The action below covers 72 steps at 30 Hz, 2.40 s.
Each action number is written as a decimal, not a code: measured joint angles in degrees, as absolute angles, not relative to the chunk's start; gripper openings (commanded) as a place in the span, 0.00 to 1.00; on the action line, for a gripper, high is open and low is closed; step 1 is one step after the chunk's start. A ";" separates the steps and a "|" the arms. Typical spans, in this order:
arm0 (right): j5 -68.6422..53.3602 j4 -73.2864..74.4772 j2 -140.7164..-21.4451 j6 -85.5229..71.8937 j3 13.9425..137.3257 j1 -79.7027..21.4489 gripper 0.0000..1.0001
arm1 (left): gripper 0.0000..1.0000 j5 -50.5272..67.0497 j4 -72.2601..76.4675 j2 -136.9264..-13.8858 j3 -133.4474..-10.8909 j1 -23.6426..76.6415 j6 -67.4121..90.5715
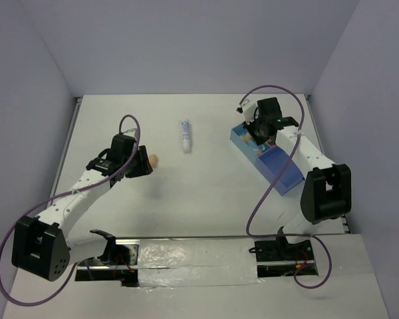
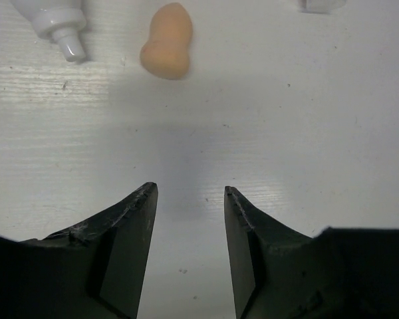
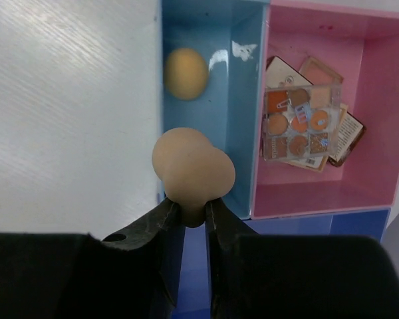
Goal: Organize the makeup
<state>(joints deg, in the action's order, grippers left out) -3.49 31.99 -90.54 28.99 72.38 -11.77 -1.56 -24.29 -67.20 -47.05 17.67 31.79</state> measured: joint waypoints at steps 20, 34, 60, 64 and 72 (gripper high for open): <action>-1.08 32.42 -100.29 29.93 77.08 -10.09 0.71 | 0.73 -4.21 -25.71 -68.23 -47.97 17.37 29.69; -9.02 26.13 -84.71 23.68 75.00 -7.16 0.84 | 0.20 -2.37 -24.67 -75.53 -52.42 17.37 25.63; -46.44 35.18 -86.83 26.89 72.18 -5.61 0.95 | 0.45 -5.87 -23.94 -100.14 -64.05 17.37 19.40; -46.81 35.31 -86.83 26.92 71.55 -5.98 0.95 | 0.36 -6.76 -23.92 -102.28 -64.18 17.26 19.40; -47.16 35.68 -86.83 27.59 71.55 -8.14 0.95 | 0.15 -7.55 -22.59 -102.26 -63.55 17.28 19.59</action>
<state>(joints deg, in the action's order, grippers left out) -47.16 35.68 -86.83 27.59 71.55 -8.14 -7.55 -22.59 -102.26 -63.55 17.28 19.59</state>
